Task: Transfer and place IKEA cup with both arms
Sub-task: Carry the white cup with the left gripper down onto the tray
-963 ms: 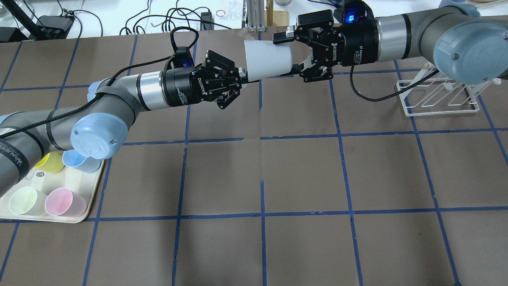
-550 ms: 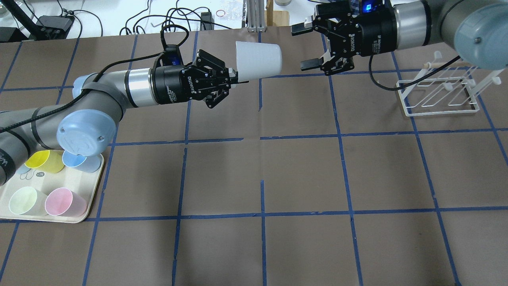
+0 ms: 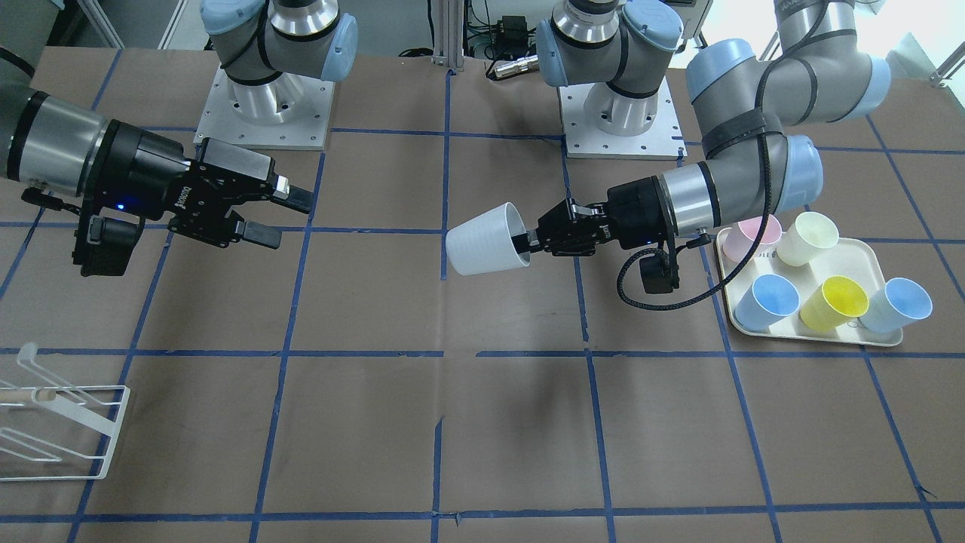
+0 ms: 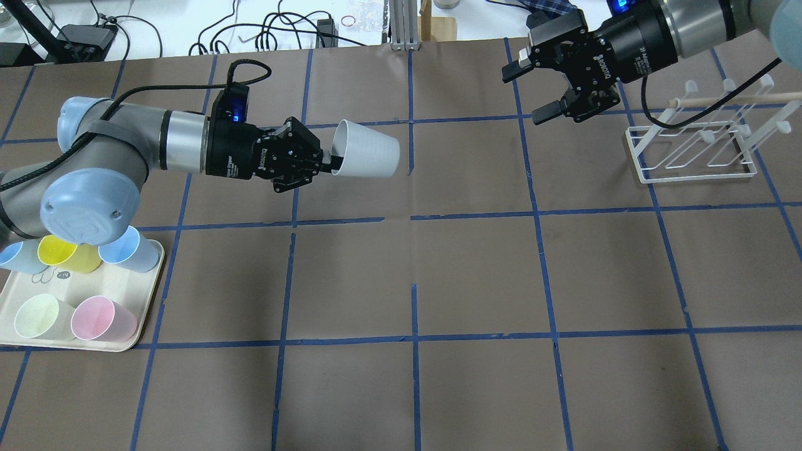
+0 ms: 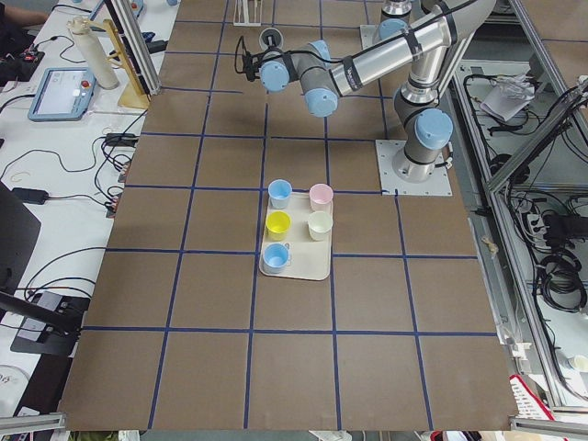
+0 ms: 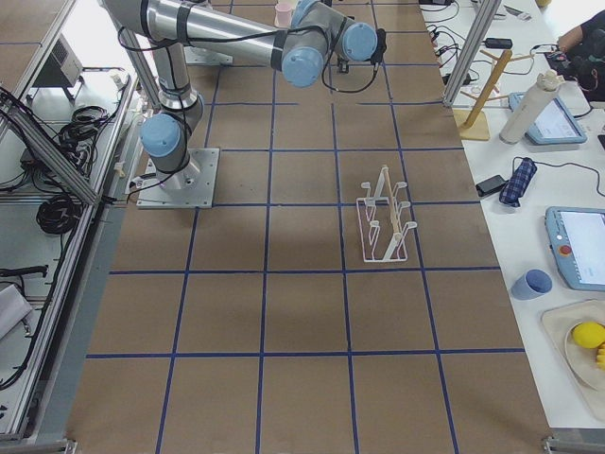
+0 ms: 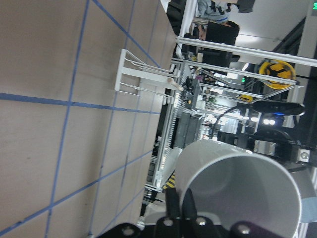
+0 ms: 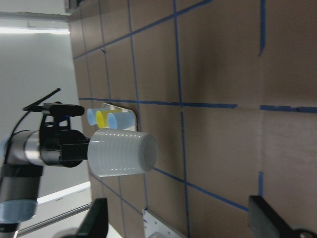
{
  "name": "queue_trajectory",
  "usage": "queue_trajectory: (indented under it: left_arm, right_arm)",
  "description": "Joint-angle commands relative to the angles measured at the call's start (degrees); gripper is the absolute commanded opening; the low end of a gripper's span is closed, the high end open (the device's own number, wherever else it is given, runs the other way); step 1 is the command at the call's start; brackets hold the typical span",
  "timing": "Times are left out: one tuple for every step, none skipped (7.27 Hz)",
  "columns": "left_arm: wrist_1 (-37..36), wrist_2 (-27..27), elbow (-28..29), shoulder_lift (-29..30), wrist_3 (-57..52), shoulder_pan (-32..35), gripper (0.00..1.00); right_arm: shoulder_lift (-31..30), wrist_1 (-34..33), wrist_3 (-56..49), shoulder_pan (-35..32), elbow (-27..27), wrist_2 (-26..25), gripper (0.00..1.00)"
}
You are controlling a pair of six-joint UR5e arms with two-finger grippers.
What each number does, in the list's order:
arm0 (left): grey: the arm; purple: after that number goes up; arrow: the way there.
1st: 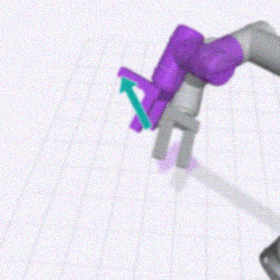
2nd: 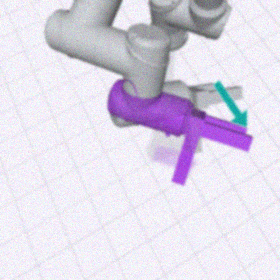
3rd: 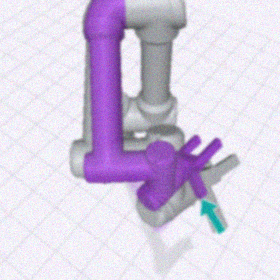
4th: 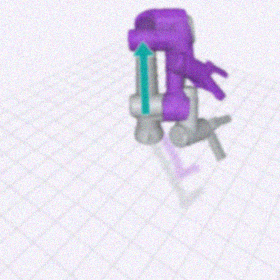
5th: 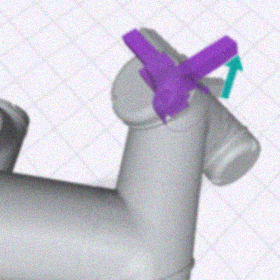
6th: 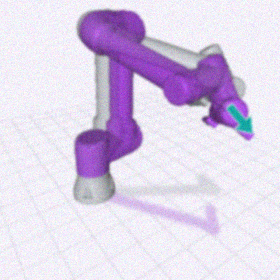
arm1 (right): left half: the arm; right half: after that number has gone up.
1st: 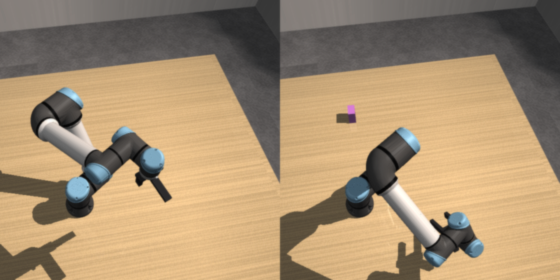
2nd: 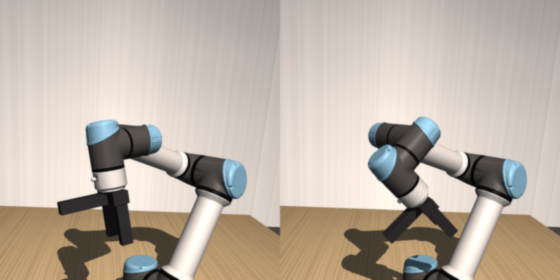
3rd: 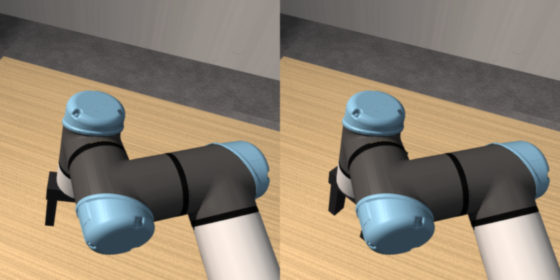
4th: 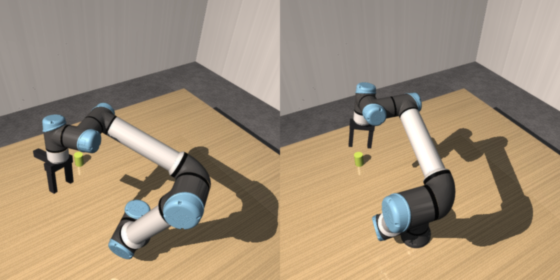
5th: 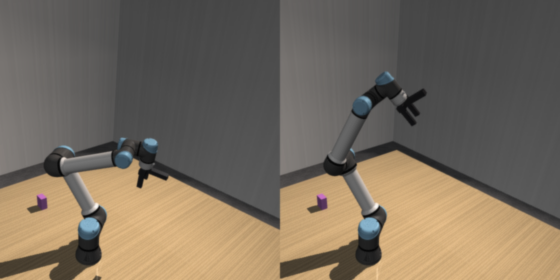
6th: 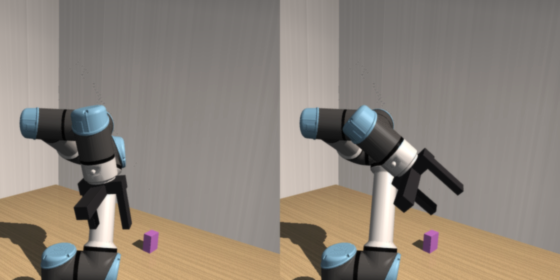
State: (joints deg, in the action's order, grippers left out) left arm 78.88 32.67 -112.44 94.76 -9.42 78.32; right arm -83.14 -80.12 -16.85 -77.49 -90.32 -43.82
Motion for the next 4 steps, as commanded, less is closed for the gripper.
queue_trajectory:
  left_arm:
    - [0.0,20.8,0.0,-5.5,-0.2,-1.8,0.00]
    - [0.4,27.4,0.0,-7.0,-0.7,-4.3,0.00]
    - [0.8,35.3,-0.3,-7.7,-8.9,-8.3,0.00]
    - [2.2,39.0,-0.1,-7.6,-17.0,-15.3,0.00]
  right_arm:
    - [-0.3,-10.1,14.1,-6.6,0.2,-23.6,1.00]
    - [-0.1,-14.0,19.4,-10.9,0.2,-35.8,1.00]
    - [-0.2,-14.4,21.8,-14.8,0.4,-45.2,1.00]
    - [-0.5,-14.5,23.9,-17.3,0.7,-50.8,1.00]
